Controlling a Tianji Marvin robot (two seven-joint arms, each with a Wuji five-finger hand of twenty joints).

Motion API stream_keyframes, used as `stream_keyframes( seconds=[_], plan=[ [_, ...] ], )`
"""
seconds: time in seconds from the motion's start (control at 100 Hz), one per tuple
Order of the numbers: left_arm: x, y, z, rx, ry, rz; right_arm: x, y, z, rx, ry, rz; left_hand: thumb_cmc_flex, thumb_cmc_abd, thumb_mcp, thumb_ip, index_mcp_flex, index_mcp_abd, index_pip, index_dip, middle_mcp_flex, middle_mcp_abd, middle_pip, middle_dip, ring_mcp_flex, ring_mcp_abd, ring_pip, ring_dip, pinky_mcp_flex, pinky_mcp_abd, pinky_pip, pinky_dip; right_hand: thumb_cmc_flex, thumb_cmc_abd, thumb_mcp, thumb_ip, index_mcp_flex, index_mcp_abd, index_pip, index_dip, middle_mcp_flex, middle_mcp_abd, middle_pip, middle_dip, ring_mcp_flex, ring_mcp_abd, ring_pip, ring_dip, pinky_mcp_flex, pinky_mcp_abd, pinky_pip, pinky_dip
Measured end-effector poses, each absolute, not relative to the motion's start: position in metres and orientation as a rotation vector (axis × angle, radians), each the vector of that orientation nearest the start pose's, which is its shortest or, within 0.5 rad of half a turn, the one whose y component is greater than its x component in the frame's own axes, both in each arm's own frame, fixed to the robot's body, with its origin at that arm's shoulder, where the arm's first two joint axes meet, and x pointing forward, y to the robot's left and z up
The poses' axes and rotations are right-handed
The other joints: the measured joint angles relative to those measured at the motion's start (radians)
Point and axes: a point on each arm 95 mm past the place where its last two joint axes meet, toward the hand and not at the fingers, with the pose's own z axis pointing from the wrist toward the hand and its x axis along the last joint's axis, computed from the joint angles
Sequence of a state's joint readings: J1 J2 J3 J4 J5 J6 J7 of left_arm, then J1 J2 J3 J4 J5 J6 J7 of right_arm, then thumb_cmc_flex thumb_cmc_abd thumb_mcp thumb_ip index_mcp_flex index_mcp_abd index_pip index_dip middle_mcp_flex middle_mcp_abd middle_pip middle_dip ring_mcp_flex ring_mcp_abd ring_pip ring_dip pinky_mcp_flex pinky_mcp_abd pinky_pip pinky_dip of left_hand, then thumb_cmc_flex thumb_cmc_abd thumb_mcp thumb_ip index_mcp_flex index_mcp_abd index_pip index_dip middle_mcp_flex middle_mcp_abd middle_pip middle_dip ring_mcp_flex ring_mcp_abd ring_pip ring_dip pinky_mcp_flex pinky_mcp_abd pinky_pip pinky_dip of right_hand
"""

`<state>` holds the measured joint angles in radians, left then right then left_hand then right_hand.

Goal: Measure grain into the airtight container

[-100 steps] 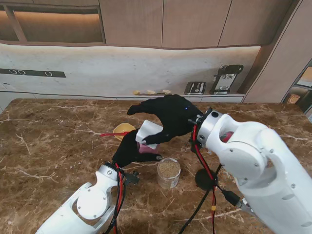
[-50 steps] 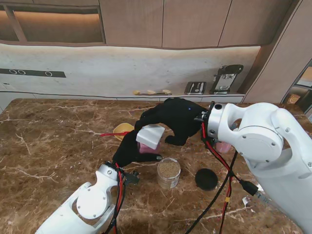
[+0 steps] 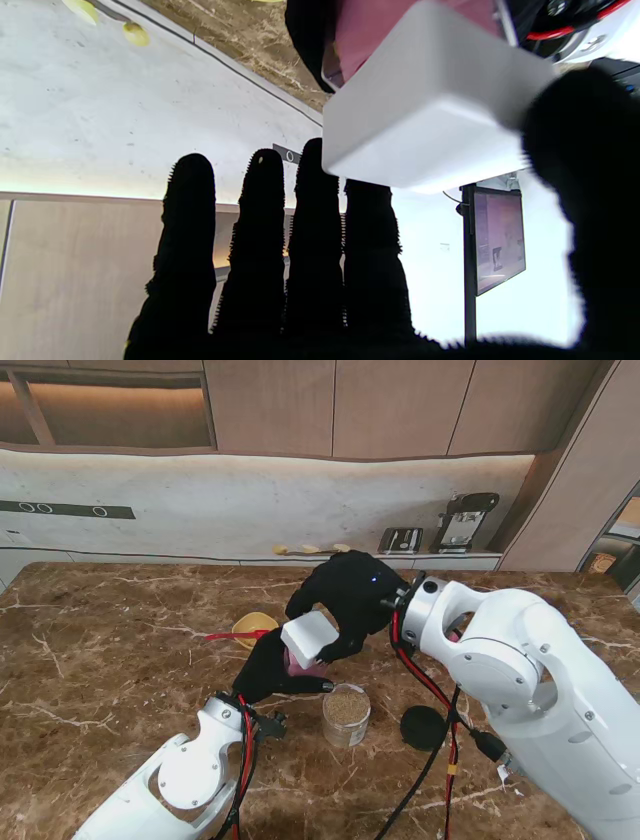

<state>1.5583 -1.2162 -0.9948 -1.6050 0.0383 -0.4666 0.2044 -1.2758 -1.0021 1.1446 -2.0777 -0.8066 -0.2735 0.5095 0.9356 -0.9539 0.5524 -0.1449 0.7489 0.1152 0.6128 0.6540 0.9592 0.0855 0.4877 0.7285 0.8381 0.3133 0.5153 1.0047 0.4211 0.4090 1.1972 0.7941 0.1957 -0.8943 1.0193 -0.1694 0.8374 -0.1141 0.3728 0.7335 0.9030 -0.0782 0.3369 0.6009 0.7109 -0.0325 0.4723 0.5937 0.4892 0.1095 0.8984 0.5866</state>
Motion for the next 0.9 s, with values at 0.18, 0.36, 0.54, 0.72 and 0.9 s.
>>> stream_keyframes(
  seconds=[0.18, 0.36, 0.54, 0.72, 0.9],
  plan=[
    [0.361, -0.111, -0.301, -1.745, 0.733, -2.729, 0.376, 0.11, -0.117, 0.419, 1.759, 1.754, 0.0, 0.0, 0.0, 0.0, 0.0, 0.0, 0.0, 0.0, 0.0, 0.0, 0.0, 0.0, 0.0, 0.0, 0.0, 0.0, 0.0, 0.0, 0.0, 0.0, -0.208, 0.21, -0.154, -0.013, 0.302, 0.03, 0.252, -0.087, 0.135, 0.008, 0.021, -0.001, 0.128, 0.023, 0.039, 0.002, 0.13, -0.014, 0.169, 0.012],
    [0.362, -0.111, -0.3, -1.743, 0.726, -2.732, 0.374, 0.115, -0.125, 0.523, 1.566, 1.82, 0.0, 0.0, 0.0, 0.0, 0.0, 0.0, 0.0, 0.0, 0.0, 0.0, 0.0, 0.0, 0.0, 0.0, 0.0, 0.0, 0.0, 0.0, 0.0, 0.0, -0.401, 0.574, -0.216, 0.112, 0.399, 0.04, 0.413, -0.249, 0.229, 0.04, 0.03, -0.064, 0.218, 0.066, 0.077, -0.004, 0.204, -0.021, 0.268, -0.063],
    [0.362, -0.11, -0.299, -1.741, 0.725, -2.73, 0.37, 0.107, -0.123, 0.606, 1.573, 1.883, 0.0, 0.0, 0.0, 0.0, 0.0, 0.0, 0.0, 0.0, 0.0, 0.0, 0.0, 0.0, 0.0, 0.0, 0.0, 0.0, 0.0, 0.0, 0.0, 0.0, -0.297, 0.552, -0.237, 0.132, -0.033, -0.008, 0.047, -0.273, 0.001, 0.05, -0.067, -0.108, 0.114, 0.074, -0.032, -0.055, 0.072, -0.013, 0.137, -0.128],
    [0.361, -0.11, -0.3, -1.741, 0.724, -2.729, 0.358, 0.092, -0.11, 0.724, 2.001, 1.955, 0.0, 0.0, 0.0, 0.0, 0.0, 0.0, 0.0, 0.0, 0.0, 0.0, 0.0, 0.0, 0.0, 0.0, 0.0, 0.0, 0.0, 0.0, 0.0, 0.0, 0.15, 0.283, -0.249, 0.132, -0.459, -0.009, -0.243, -0.253, -0.429, 0.042, -0.219, -0.198, -0.216, 0.076, -0.284, -0.181, -0.21, 0.014, -0.169, -0.151],
    [0.359, -0.11, -0.3, -1.743, 0.723, -2.728, 0.361, 0.079, -0.091, 0.611, 2.203, 1.826, 0.0, 0.0, 0.0, 0.0, 0.0, 0.0, 0.0, 0.0, 0.0, 0.0, 0.0, 0.0, 0.0, 0.0, 0.0, 0.0, 0.0, 0.0, 0.0, 0.0, 0.31, 0.131, 0.126, 0.115, -0.54, -0.065, -0.311, -0.186, -0.608, 0.068, -0.253, -0.221, -0.394, 0.067, -0.342, -0.222, -0.336, 0.012, -0.322, -0.142]
  ],
)
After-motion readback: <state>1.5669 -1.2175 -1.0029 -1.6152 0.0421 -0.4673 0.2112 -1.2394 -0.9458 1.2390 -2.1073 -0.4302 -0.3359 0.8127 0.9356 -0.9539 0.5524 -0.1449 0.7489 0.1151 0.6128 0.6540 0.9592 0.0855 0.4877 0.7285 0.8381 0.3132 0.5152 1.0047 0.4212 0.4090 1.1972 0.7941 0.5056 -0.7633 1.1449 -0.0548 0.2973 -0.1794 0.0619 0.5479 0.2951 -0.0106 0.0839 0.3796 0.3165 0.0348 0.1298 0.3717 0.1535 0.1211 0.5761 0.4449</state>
